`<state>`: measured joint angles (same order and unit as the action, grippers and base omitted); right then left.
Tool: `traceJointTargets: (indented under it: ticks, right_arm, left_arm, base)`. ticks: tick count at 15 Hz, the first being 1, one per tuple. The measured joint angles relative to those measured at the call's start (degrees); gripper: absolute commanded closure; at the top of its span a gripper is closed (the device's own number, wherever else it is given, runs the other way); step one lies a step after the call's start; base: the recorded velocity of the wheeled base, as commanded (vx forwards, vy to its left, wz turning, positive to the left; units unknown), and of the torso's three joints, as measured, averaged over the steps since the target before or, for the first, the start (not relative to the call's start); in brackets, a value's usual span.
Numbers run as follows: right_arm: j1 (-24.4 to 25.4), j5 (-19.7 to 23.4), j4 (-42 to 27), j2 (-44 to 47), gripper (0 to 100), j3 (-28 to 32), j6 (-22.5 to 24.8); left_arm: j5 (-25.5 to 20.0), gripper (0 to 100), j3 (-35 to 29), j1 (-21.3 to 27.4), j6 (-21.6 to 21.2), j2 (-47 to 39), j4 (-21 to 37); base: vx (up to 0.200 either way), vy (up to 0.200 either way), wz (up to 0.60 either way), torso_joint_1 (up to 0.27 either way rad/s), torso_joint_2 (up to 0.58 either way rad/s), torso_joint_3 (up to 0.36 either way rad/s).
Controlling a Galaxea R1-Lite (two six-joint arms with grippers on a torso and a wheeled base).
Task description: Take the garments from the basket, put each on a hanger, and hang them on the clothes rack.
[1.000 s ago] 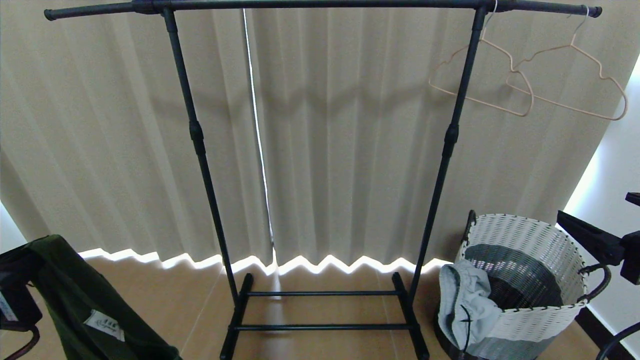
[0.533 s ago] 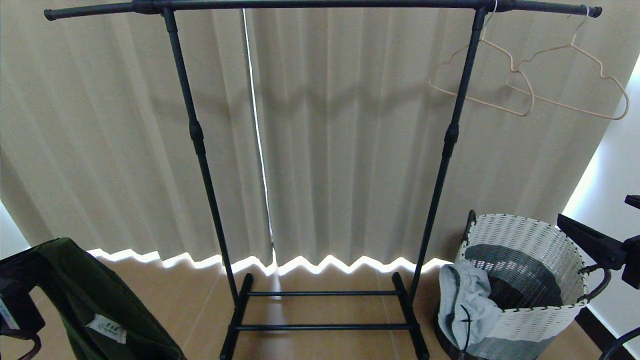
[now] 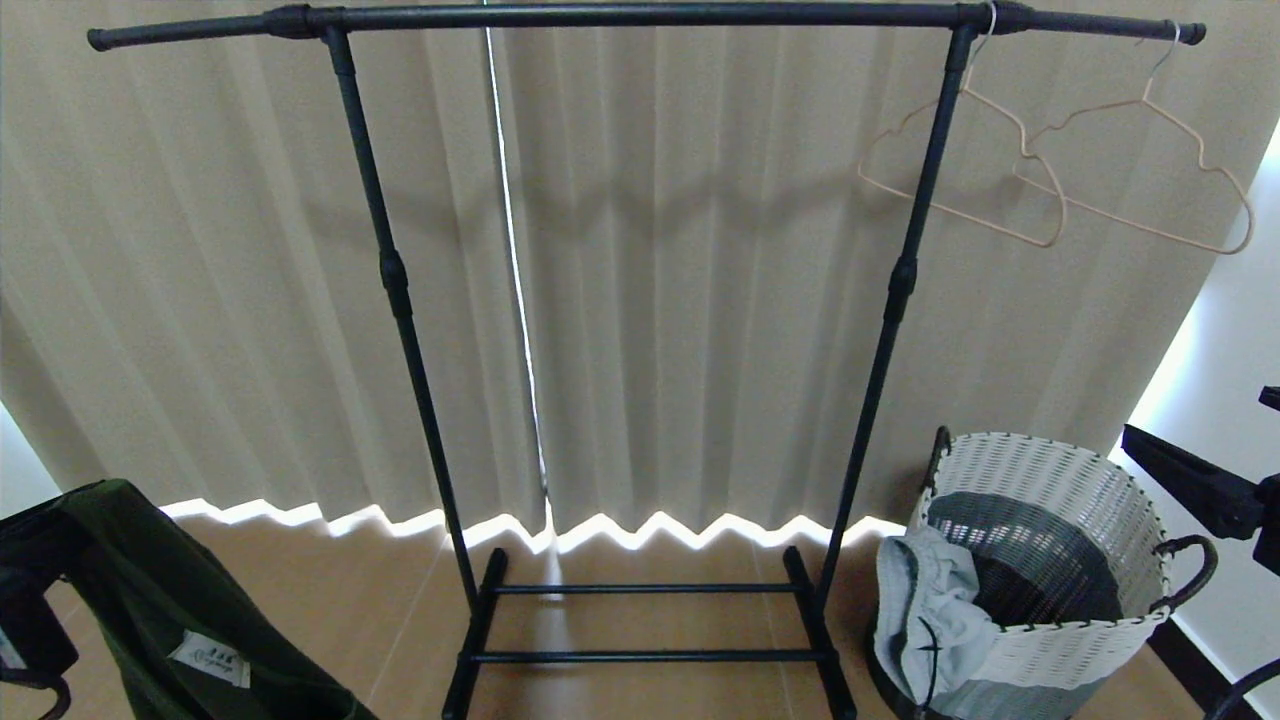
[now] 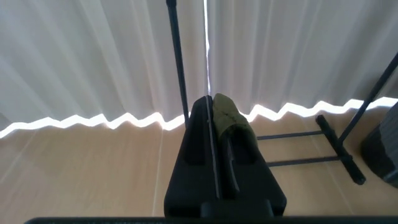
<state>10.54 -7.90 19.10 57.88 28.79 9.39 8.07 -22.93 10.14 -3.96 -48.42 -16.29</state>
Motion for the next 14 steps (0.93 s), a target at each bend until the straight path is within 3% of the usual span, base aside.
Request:
traceJointTargets:
  ticks: [14]
  right_arm:
    - [-0.1,0.0,0.0,-0.1,0,-0.4,0.0]
  left_arm:
    - [0.0,100,0.5,0.0,-0.3,1.6,-0.8]
  base:
    - [0.000,0.000,0.00,0.159,-0.48,-0.308]
